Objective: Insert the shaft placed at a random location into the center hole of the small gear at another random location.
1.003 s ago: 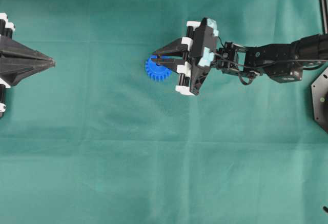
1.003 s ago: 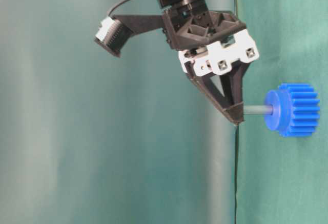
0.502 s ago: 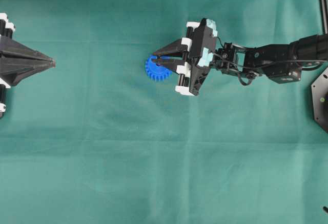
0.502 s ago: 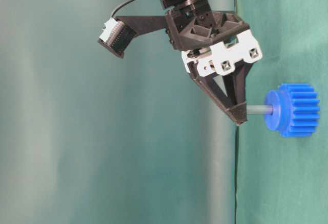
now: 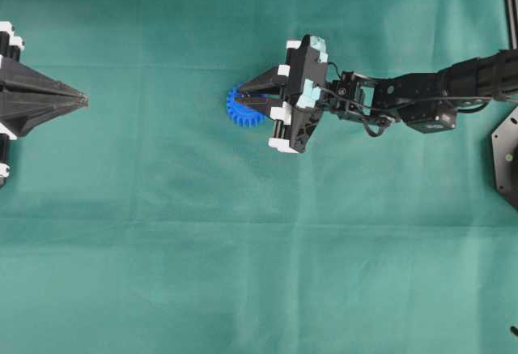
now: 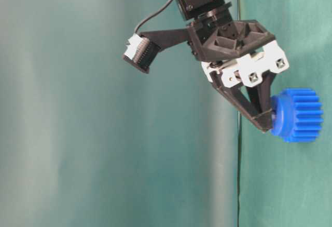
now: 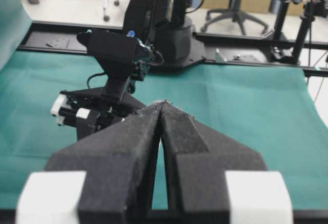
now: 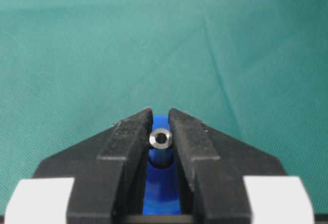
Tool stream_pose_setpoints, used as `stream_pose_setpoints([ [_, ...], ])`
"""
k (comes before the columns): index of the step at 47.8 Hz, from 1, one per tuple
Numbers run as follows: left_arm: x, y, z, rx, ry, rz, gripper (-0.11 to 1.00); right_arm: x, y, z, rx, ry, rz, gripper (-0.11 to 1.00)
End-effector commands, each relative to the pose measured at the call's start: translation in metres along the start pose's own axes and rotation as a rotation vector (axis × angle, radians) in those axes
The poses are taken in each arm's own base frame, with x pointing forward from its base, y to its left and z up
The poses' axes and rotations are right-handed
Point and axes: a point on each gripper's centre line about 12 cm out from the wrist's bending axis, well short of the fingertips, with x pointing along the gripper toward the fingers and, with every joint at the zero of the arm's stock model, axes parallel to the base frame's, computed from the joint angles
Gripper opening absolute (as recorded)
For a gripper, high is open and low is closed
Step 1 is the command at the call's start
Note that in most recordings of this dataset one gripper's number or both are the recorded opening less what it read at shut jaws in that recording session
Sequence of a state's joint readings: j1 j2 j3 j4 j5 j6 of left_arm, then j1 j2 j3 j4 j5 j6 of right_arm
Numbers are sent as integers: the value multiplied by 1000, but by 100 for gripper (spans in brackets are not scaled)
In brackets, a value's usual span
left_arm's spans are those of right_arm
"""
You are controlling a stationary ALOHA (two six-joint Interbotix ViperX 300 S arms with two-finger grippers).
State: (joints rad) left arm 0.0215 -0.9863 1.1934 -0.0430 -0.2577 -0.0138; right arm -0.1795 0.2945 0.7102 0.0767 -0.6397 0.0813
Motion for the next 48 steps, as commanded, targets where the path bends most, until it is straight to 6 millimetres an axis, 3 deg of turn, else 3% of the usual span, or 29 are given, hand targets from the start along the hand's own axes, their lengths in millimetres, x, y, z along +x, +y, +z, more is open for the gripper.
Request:
stream_pose_setpoints([
  [1, 1, 0, 4, -8, -11, 1, -1, 2, -1, 11, 16, -33, -7, 14],
  [24, 1, 0, 3, -9, -8, 2, -1, 3, 0, 2, 25, 10, -13, 14],
  [36, 1, 0, 4, -9, -12, 1, -1, 1, 2, 7, 25, -3, -6, 15],
  [39, 1, 0, 3, -9, -11, 1, -1, 0, 3, 11, 28, -14, -4, 26],
  [46, 1, 0, 4, -11, -12, 1, -1, -5, 5, 24, 27, -39, 1, 71],
  [48, 1, 0, 4, -11, -12, 1, -1, -7, 6, 30, 27, -50, 3, 76],
])
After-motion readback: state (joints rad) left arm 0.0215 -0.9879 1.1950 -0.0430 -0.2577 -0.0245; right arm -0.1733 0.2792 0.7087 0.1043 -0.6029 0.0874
